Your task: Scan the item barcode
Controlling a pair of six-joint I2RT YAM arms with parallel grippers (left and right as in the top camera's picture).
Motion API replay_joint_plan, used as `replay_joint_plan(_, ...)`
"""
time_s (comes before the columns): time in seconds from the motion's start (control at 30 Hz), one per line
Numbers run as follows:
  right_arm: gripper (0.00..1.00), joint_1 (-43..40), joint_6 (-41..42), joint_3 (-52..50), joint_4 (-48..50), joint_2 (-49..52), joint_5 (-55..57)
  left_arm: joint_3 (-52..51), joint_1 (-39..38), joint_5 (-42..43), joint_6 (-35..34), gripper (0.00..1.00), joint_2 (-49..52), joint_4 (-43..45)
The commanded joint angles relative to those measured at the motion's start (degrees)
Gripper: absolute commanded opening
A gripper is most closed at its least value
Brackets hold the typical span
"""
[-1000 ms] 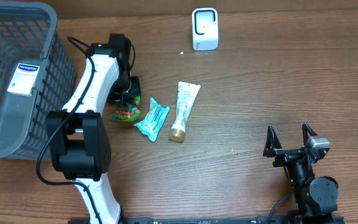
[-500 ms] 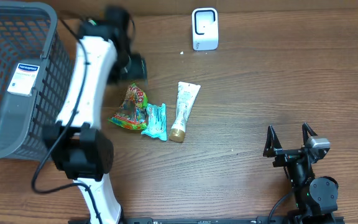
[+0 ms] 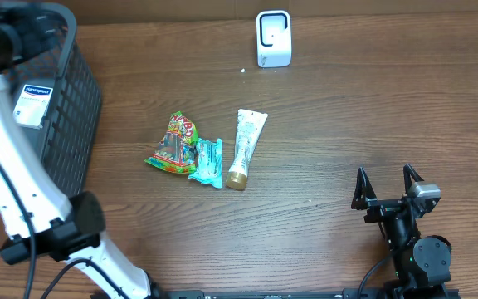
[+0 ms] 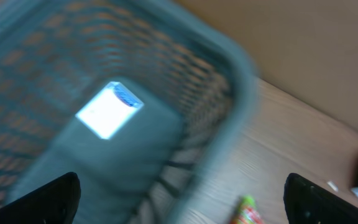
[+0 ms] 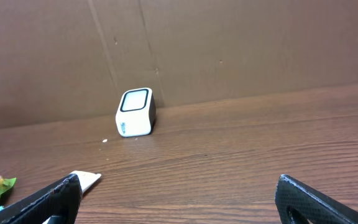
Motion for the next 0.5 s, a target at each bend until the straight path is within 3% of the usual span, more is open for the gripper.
replay_joint_plan(0.0, 1.00, 0.22, -0.22, -0.59, 0.20, -0.50, 0.37, -0.07, 5.55, -0.48, 1.70, 1.00, 3.41, 2.21)
replay_joint_plan(0.27, 1.00, 0.22, -0.22, -0.59, 0.22, -0.50, 0.37, -0.07, 8.00, -0.48, 7.21, 1.00, 14.36, 7.19)
replay_joint_plan(0.47, 1.00, 0.22, -0.22, -0.59, 0.20, -0.50, 0.37, -0.26, 7.93, -1.75, 7.52, 1.00, 24.13, 8.46)
